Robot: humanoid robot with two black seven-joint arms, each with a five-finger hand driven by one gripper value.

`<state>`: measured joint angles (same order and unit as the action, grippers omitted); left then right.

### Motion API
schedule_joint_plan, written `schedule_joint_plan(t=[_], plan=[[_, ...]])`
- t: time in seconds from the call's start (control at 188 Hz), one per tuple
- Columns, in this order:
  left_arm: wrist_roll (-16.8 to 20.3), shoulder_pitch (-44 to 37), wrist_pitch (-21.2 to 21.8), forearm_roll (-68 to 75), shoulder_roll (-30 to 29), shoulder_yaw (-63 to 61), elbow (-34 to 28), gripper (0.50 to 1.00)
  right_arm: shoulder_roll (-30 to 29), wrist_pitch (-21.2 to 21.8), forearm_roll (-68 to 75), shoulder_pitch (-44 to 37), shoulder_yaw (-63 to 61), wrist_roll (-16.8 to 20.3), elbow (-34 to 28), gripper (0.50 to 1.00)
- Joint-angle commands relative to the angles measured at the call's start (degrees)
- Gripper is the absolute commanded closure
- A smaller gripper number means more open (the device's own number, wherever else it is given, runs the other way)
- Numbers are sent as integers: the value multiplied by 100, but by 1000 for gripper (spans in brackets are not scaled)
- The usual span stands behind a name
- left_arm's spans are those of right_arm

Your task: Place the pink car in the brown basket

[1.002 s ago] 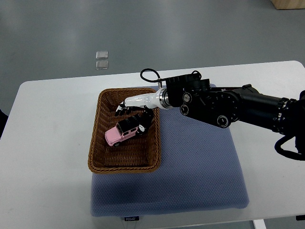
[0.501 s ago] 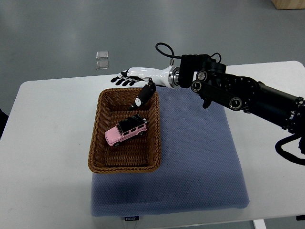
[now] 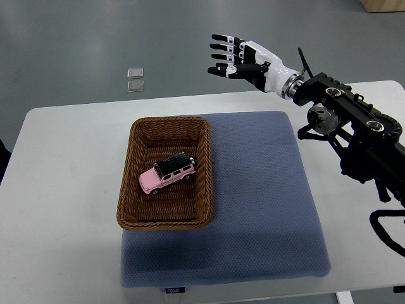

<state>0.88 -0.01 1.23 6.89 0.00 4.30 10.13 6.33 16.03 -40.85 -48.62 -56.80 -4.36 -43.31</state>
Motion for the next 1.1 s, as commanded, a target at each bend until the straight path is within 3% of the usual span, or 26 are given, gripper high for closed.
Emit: schedule_joint_plan(t=[0.0,0.16,0.464,1.098], plan=[[0,1,0,-3,0,1,-3,500,-26,-83,331,265,-498,-196,200,597],[0,1,0,-3,0,1,-3,500,-26,-329,1272,441,-569,-513,613,597],[0,1,0,6,0,1,-3,500,-61,-496,2028,555,-569,-531,1360,597],[0,1,0,6,0,1,-3,500,-123,-733,2503,678,-498,-610,1404,597]])
